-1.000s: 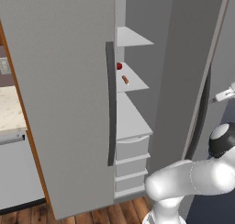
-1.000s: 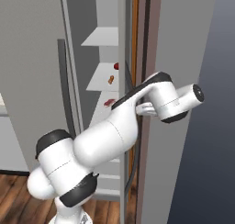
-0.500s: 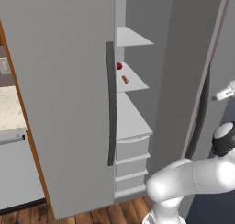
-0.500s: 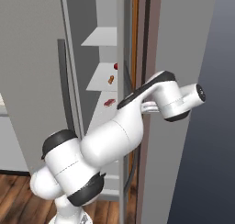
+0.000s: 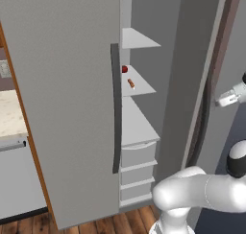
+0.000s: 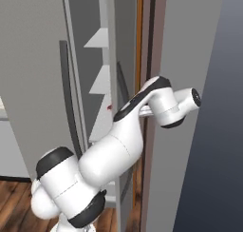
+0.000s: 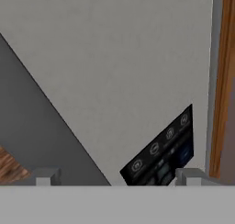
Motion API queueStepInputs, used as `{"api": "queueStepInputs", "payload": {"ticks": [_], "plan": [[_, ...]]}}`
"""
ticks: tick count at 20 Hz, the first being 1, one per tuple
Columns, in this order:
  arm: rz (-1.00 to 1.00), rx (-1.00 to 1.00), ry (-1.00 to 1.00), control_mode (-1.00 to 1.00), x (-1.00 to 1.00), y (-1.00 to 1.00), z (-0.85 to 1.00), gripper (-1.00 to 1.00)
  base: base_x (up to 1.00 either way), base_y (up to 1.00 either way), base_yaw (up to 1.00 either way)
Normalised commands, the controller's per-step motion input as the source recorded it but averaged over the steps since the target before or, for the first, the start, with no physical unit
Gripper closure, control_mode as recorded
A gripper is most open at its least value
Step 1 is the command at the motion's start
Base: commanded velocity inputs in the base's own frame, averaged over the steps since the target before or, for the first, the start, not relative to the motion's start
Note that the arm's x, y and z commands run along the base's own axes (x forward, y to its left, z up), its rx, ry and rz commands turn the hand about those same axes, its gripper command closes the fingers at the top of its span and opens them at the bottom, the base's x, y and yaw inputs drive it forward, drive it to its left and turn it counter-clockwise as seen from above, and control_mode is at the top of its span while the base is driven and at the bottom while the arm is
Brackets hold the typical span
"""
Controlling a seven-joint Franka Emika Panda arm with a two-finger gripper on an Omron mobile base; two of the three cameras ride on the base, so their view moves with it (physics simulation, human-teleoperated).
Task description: Store the kebab skewer in the freezer for long-term storage. Close the freezer door after placing the cooked food.
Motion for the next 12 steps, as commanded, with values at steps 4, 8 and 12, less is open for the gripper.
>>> {"api": "queueStepInputs", "payload": {"ticks": [4,8,12], "plan": [[-0.01,0.00,-0.01,-1.00,0.00,0.58,0.00,-1.00,0.00,0.00,0.00],[-0.05,-0.05,0.00,-1.00,0.00,0.62,0.00,-1.00,0.00,0.00,0.00],[-0.07,-0.06,0.00,-1.00,0.00,0.70,0.00,-1.00,0.00,0.00,0.00]]}}
